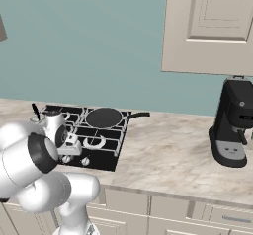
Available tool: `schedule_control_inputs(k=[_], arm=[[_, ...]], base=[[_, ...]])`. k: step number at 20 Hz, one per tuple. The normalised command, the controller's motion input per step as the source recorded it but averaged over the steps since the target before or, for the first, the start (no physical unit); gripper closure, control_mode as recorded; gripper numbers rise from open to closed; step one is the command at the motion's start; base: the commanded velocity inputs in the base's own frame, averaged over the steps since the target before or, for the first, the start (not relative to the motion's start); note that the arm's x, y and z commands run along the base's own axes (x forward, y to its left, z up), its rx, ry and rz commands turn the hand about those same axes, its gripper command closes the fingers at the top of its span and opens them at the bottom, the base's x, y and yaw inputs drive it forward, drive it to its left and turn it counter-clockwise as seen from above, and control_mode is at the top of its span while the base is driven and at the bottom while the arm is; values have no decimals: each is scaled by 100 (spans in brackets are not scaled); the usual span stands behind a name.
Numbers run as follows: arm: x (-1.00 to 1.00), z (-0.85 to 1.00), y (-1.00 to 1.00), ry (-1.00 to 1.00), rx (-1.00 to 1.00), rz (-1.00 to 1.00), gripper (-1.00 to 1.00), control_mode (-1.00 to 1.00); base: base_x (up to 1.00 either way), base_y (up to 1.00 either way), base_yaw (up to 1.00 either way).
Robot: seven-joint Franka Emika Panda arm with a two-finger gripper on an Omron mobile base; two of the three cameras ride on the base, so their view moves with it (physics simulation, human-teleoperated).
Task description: Pick the pan from the cabinet and place it on the stove. Then turn on the stove burner for the pan.
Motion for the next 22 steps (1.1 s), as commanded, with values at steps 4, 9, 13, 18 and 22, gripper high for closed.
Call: schedule_control_inputs(k=[4, 9, 13, 18, 22], arm=[[-44, -27, 0, -9, 0, 12, 100, -100], [-38, -26, 0, -2, 0, 13, 100, -100], [-16, -29, 0, 3, 0, 15, 100, -100], [-11, -37, -7, 12, -1, 14, 100, -100], [-23, -47, -21, 1, 0, 20, 100, -100]], base=[[0, 0, 0], [0, 0, 0], [0, 0, 0], [0, 0, 0], [0, 0, 0]])
